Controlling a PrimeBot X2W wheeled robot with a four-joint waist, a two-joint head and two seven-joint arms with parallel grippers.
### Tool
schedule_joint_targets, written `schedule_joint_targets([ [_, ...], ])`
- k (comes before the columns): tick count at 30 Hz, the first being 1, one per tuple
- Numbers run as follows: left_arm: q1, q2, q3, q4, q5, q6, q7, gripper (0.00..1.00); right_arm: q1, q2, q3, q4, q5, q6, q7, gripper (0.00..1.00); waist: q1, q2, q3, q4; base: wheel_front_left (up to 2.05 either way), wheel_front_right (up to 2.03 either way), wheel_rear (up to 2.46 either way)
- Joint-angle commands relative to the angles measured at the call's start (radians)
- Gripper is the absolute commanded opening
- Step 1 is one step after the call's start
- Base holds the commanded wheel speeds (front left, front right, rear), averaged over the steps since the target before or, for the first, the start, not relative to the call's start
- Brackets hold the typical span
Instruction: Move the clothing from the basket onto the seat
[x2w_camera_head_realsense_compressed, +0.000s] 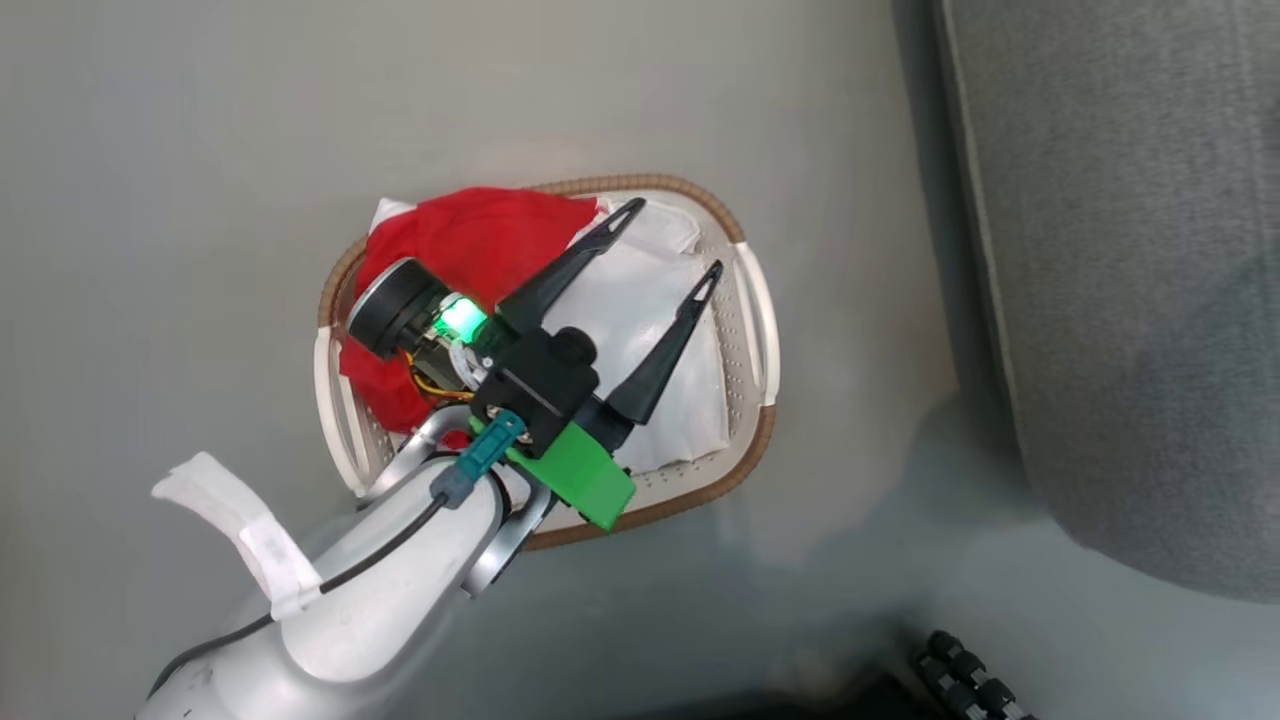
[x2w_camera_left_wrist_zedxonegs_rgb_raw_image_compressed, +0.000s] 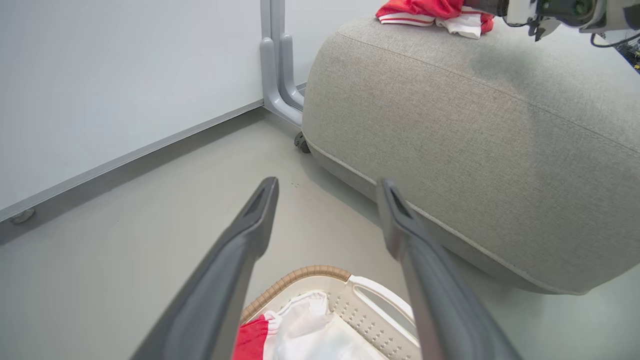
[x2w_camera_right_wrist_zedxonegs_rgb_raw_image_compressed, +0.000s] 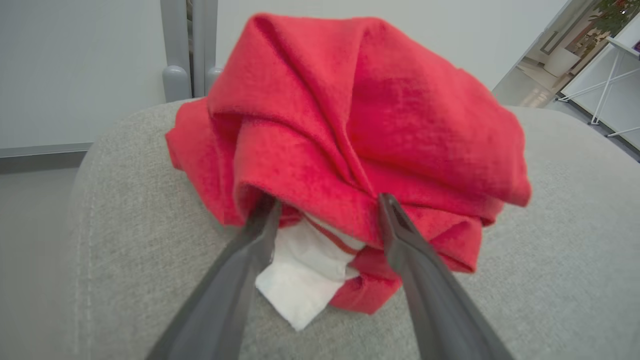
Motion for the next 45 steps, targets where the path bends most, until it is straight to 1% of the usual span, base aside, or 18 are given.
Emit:
schedule_joint_targets([
  [1, 0.017, 0.006, 0.006, 0.003, -0.007, 0.007, -0.007, 1.0, 0.037, 0.0, 0.012, -0.001, 0.017, -0.001, -0.007, 1.0, -0.0001, -0.0001, -0.071, -0.036, 0.0, 0.0, 0.0],
  [8, 0.063, 0.01, 0.044, 0.045, -0.054, 0.027, -0.038, 1.0, 0.146, 0.01, 0.078, -0.013, 0.043, -0.001, -0.013, 1.0, -0.0001, -0.0001, -0.215, -0.039, 0.0, 0.0, 0.0],
  [13, 0.115, 0.003, 0.099, 0.089, -0.095, 0.058, -0.056, 1.0, 0.188, 0.016, 0.143, -0.034, 0.061, -0.001, -0.014, 1.0, -0.0001, -0.0001, -0.327, -0.025, 0.0, 0.0, 0.0],
  [17, 0.178, 0.001, 0.166, 0.114, -0.135, 0.081, -0.064, 1.0, 0.202, 0.025, 0.208, -0.059, 0.087, -0.001, -0.014, 1.0, -0.0001, -0.0001, -0.411, -0.009, 0.0, 0.0, 0.0],
  [22, 0.284, -0.002, 0.302, 0.09, -0.154, 0.104, -0.064, 1.0, 0.233, 0.063, 0.279, -0.094, 0.129, -0.001, -0.014, 1.0, -0.0001, -0.0001, -0.496, 0.007, 0.0, 0.0, 0.0],
  [27, 0.399, -0.006, 0.429, 0.069, -0.148, 0.106, -0.064, 1.0, 0.303, 0.114, 0.335, -0.157, 0.146, -0.001, -0.015, 1.0, -0.0001, -0.0001, -0.56, 0.024, 0.0, 0.0, 0.0],
  [32, 0.518, -0.032, 0.544, 0.052, -0.14, 0.099, -0.063, 1.0, 0.438, 0.188, 0.35, -0.274, 0.155, -0.001, -0.016, 1.0, -0.0001, -0.0001, -0.605, 0.046, 0.0, 0.0, 0.0],
  [38, 0.629, -0.074, 0.618, 0.055, -0.112, 0.071, -0.063, 1.0, 0.651, 0.277, 0.345, -0.435, 0.153, -0.001, -0.016, 1.0, -0.0001, -0.0001, -0.643, 0.079, 0.0, 0.0, 0.0],
  [43, 0.701, -0.105, 0.66, 0.054, -0.095, 0.05, -0.063, 1.0, 0.814, 0.31, 0.371, -0.547, 0.156, -0.001, -0.016, 1.0, -0.0001, -0.0001, -0.665, 0.094, 0.0, 0.0, 0.0],
  [45, 0.726, -0.115, 0.672, 0.059, -0.085, 0.04, -0.063, 1.0, 0.874, 0.313, 0.407, -0.58, 0.187, -0.001, -0.016, 1.0, -0.0001, -0.0001, -0.676, 0.1, 0.0, 0.0, 0.0],
])
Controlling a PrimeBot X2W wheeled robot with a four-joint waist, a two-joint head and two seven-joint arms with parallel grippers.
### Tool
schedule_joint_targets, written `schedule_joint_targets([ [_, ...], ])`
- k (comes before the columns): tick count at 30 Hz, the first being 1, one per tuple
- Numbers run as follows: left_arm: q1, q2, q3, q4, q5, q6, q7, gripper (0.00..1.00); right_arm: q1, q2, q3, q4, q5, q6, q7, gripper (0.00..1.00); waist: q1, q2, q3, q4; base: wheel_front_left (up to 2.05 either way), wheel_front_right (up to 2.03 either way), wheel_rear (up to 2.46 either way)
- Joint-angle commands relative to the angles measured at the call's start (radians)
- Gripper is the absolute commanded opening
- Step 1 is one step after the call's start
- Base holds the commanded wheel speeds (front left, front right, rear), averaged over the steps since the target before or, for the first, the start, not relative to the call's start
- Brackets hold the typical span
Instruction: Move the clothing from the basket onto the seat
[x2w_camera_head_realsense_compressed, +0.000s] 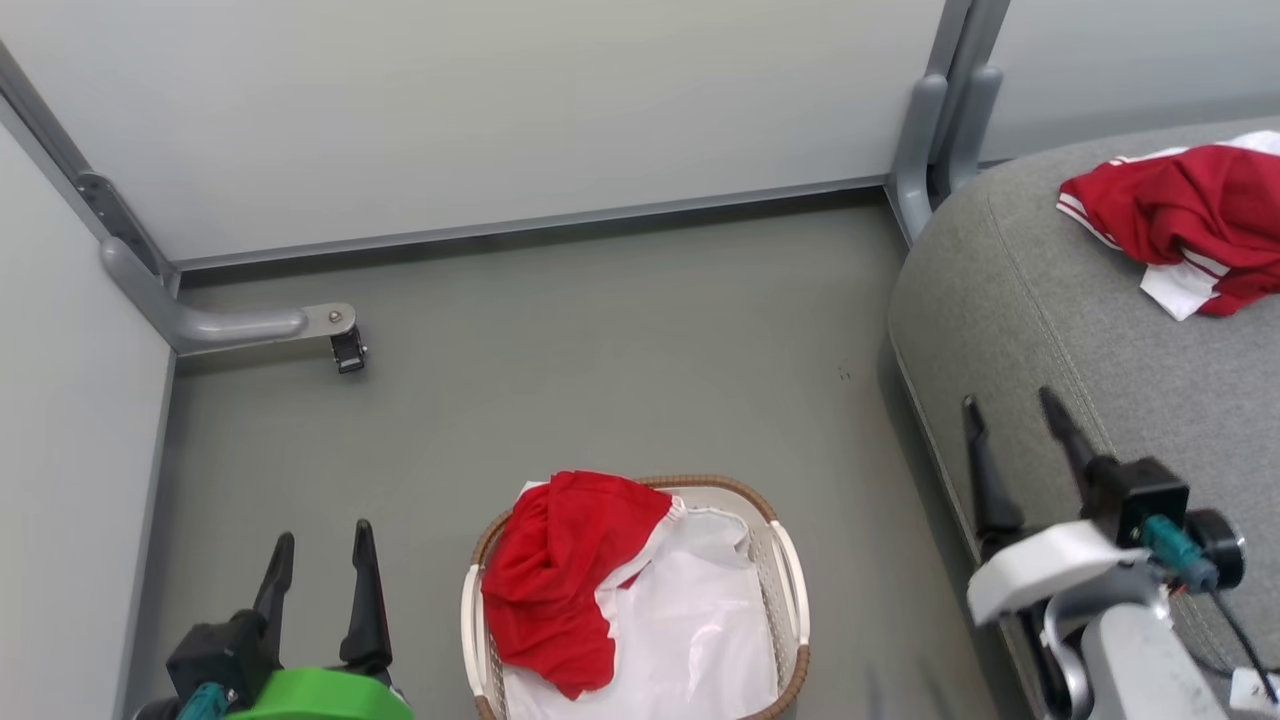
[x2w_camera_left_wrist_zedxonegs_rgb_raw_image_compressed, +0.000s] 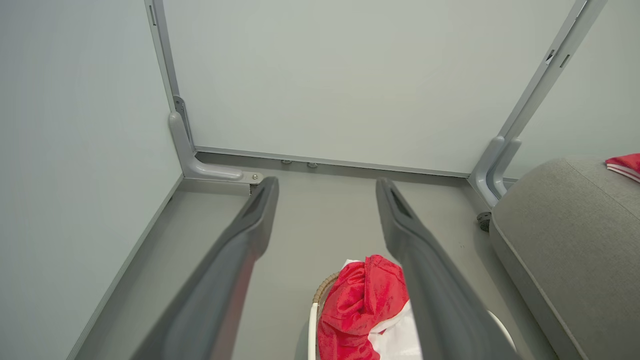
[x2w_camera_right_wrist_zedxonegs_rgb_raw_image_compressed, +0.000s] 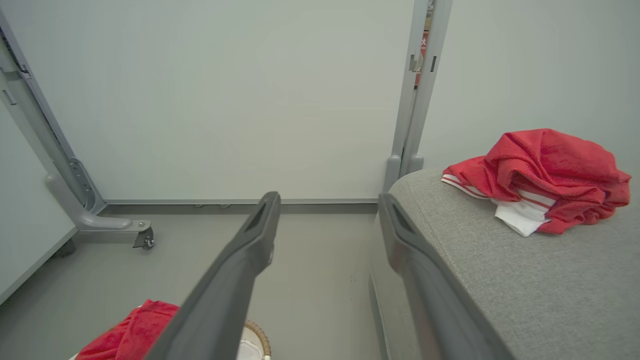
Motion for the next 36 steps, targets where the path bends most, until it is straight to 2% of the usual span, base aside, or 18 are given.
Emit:
schedule_joint_targets([
  [1, 0.022, -0.007, 0.011, 0.006, 0.007, -0.008, -0.001, 1.0, 0.036, -0.001, 0.025, -0.019, 0.031, -0.001, -0.005, 1.0, 0.0001, 0.0, -0.02, 0.015, 0.0, 0.0, 0.0],
  [4, 0.046, -0.03, 0.035, 0.009, 0.008, -0.026, -0.001, 1.0, 0.084, -0.002, 0.09, -0.034, 0.072, -0.001, -0.005, 1.0, 0.0001, 0.0, -0.032, 0.015, 0.0, 0.0, 0.0],
  [10, 0.044, -0.057, 0.06, 0.037, 0.033, -0.058, -0.001, 1.0, 0.11, -0.001, 0.129, -0.026, 0.113, -0.001, -0.005, 1.0, 0.0001, 0.0, -0.048, 0.027, 0.0, 0.0, 0.0],
  [36, 0.038, -0.104, 0.114, 0.079, 0.093, -0.106, -0.001, 1.0, 0.106, -0.002, 0.127, -0.016, 0.123, -0.001, -0.005, 1.0, 0.0001, 0.0, -0.051, 0.028, 0.0, 0.0, 0.0],
])
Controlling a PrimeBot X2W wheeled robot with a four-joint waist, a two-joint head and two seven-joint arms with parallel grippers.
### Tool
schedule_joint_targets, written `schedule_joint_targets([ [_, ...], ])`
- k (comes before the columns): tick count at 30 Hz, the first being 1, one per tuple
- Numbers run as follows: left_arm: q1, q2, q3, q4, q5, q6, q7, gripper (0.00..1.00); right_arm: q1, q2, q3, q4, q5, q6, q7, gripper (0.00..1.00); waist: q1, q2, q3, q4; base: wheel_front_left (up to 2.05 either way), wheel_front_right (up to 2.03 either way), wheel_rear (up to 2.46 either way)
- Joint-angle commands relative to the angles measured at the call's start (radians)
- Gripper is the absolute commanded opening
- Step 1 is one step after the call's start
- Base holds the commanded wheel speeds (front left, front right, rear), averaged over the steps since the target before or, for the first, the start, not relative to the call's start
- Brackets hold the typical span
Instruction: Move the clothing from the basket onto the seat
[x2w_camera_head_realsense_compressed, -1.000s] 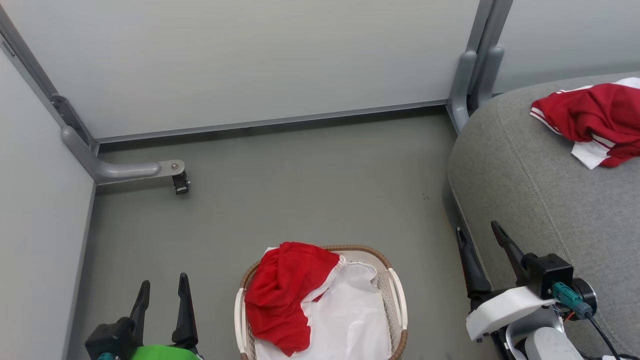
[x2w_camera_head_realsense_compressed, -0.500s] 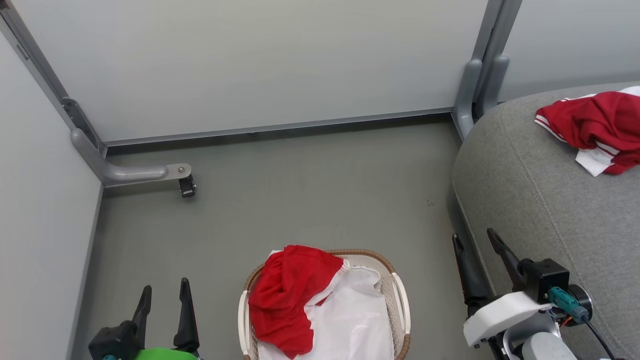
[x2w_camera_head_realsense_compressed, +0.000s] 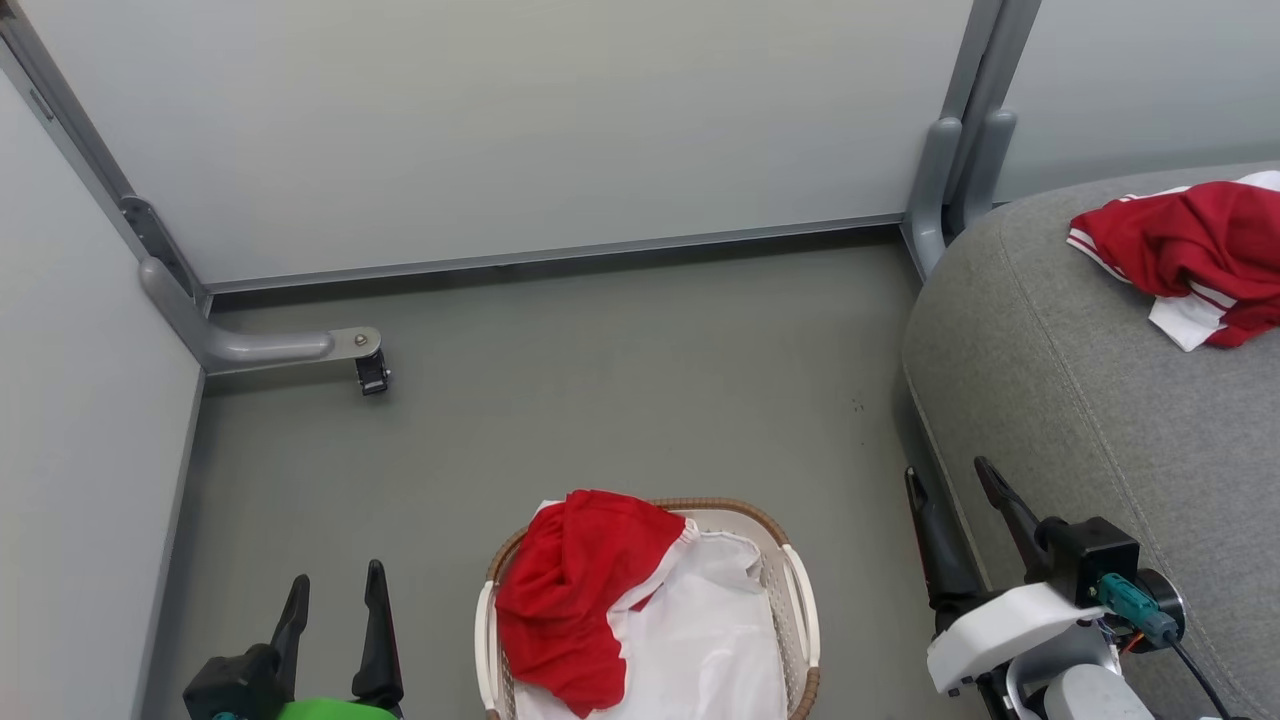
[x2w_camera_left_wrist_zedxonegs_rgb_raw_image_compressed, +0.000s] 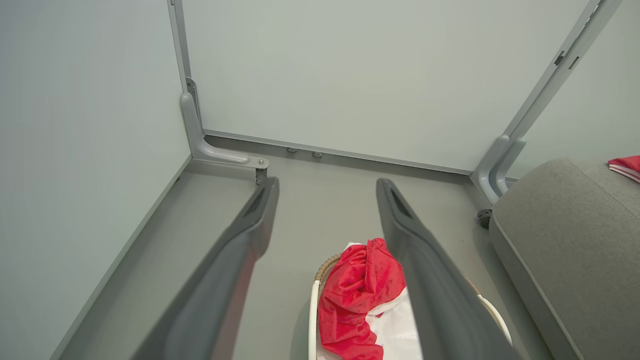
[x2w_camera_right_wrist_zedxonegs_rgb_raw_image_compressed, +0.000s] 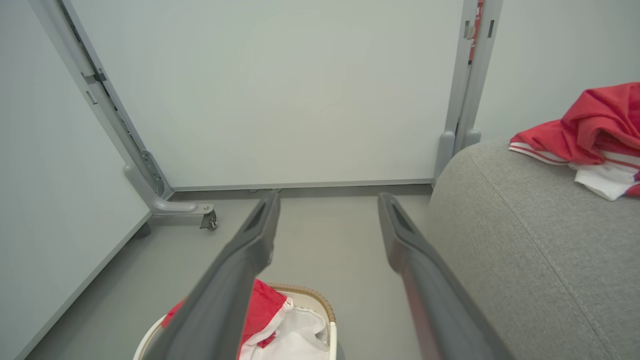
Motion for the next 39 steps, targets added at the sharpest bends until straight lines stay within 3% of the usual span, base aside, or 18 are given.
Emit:
schedule_joint_targets([
  [1, -0.003, -0.004, 0.006, 0.0, 0.011, -0.004, -0.001, 1.0, 0.004, -0.005, -0.003, 0.0, 0.0, -0.001, -0.005, 1.0, 0.0001, 0.0, 0.001, 0.0, 0.0, 0.0, 0.0],
  [17, -0.032, -0.012, 0.013, -0.005, 0.028, -0.021, -0.001, 1.0, -0.023, -0.005, -0.009, -0.021, -0.01, -0.001, -0.005, 1.0, 0.0001, 0.0, 0.067, 0.001, 0.0, 0.0, 0.0],
  [26, -0.185, 0.003, -0.044, 0.031, 0.088, -0.036, 0.004, 1.0, -0.117, -0.005, -0.017, -0.057, -0.05, -0.001, -0.005, 1.0, 0.0001, 0.0, 0.263, -0.007, 0.0, 0.0, 0.0],
  [39, -0.521, 0.027, -0.191, 0.341, 0.173, -0.067, 0.051, 1.0, -0.271, -0.004, -0.006, -0.106, -0.036, -0.001, -0.005, 1.0, 0.0001, 0.0, 0.577, -0.097, 0.0, 0.0, 0.0],
])
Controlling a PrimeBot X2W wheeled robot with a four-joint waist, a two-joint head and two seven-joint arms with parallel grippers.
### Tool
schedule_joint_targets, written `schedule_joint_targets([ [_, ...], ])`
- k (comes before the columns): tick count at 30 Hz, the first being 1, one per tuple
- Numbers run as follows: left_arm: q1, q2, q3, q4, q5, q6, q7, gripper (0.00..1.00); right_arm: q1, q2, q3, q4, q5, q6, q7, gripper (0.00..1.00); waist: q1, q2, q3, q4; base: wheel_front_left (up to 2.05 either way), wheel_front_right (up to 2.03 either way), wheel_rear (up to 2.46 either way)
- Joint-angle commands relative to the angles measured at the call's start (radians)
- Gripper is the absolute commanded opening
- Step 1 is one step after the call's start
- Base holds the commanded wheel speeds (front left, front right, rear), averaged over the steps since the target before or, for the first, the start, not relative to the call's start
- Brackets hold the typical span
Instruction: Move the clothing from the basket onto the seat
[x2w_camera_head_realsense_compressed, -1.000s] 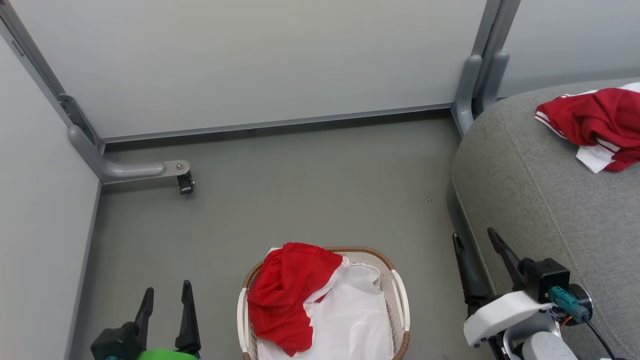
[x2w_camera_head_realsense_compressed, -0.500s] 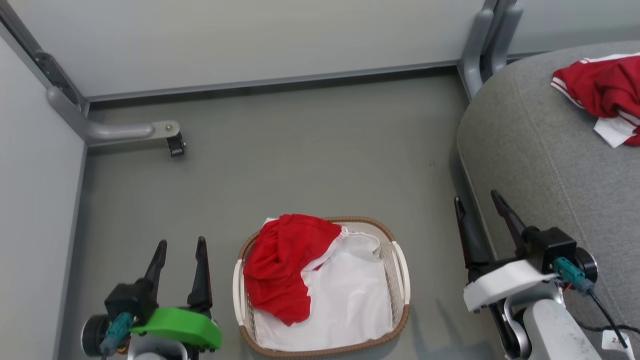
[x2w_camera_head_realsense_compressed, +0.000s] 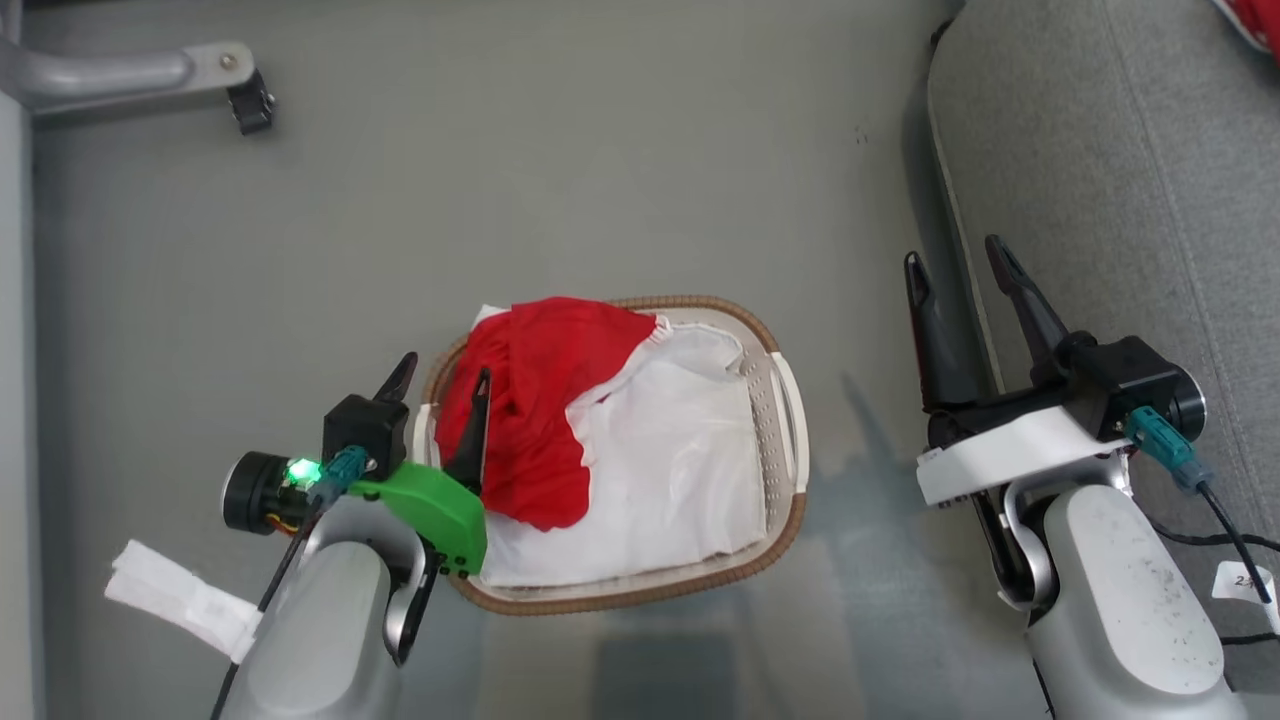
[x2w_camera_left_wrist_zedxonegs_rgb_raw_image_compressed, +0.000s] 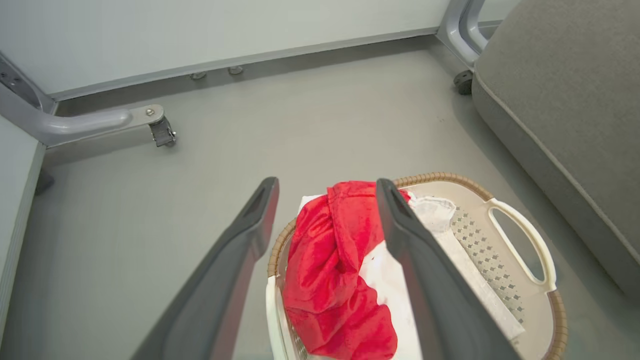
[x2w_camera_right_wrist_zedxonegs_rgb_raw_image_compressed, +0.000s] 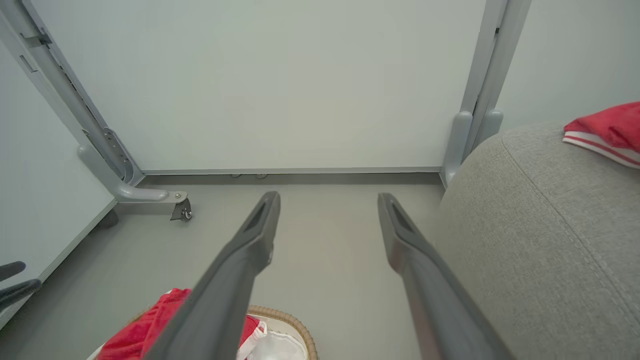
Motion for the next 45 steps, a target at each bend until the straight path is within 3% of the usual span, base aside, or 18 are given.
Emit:
schedule_joint_targets([
  [1, -0.039, 0.019, -0.004, 0.022, 0.009, -0.004, 0.007, 1.0, -0.022, -0.003, -0.001, -0.009, 0.01, -0.001, -0.005, 1.0, 0.0, 0.0, 0.155, -0.066, 0.0, 0.0, 0.0],
  [11, -0.223, 0.056, -0.045, 0.284, 0.035, -0.008, 0.06, 1.0, -0.084, -0.003, 0.028, -0.032, 0.051, -0.001, -0.005, 1.0, 0.0, 0.0, 0.303, -0.141, 0.0, 0.0, 0.0],
  [21, -0.335, 0.082, -0.052, 0.415, 0.043, 0.036, 0.067, 1.0, -0.105, -0.003, 0.044, -0.032, 0.086, -0.001, -0.005, 1.0, 0.0, 0.0, 0.345, -0.174, 0.0, 0.0, 0.0],
  [25, -0.359, 0.081, -0.06, 0.457, 0.039, 0.033, 0.081, 1.0, -0.108, -0.003, 0.05, -0.03, 0.093, -0.001, -0.005, 1.0, 0.0, 0.0, 0.351, -0.177, 0.0, 0.0, 0.0],
  [26, -0.366, 0.079, -0.062, 0.47, 0.033, 0.029, 0.081, 0.36, -0.111, -0.003, 0.053, -0.027, 0.097, -0.001, -0.005, 1.0, 0.0, 0.0, 0.352, -0.176, 0.0, 0.0, 0.0],
  [28, -0.368, 0.073, -0.068, 0.481, 0.032, 0.026, 0.07, 0.0, -0.112, -0.003, 0.054, -0.024, 0.098, -0.001, -0.005, 1.0, 0.0, 0.0, 0.35, -0.175, 0.0, 0.0, 0.0],
  [37, -0.337, 0.036, -0.103, 0.465, 0.017, -0.001, -0.012, 0.0, -0.097, -0.003, 0.042, 0.001, 0.082, -0.001, -0.005, 1.0, 0.0, 0.0, 0.284, -0.145, 0.0, 0.0, 0.0],
  [45, -0.271, 0.015, -0.152, 0.377, -0.023, -0.015, -0.046, 0.0, -0.05, -0.004, 0.02, 0.038, 0.042, -0.001, -0.005, 1.0, 0.0, 0.0, 0.124, -0.092, 0.0, 0.0, 0.0],
])
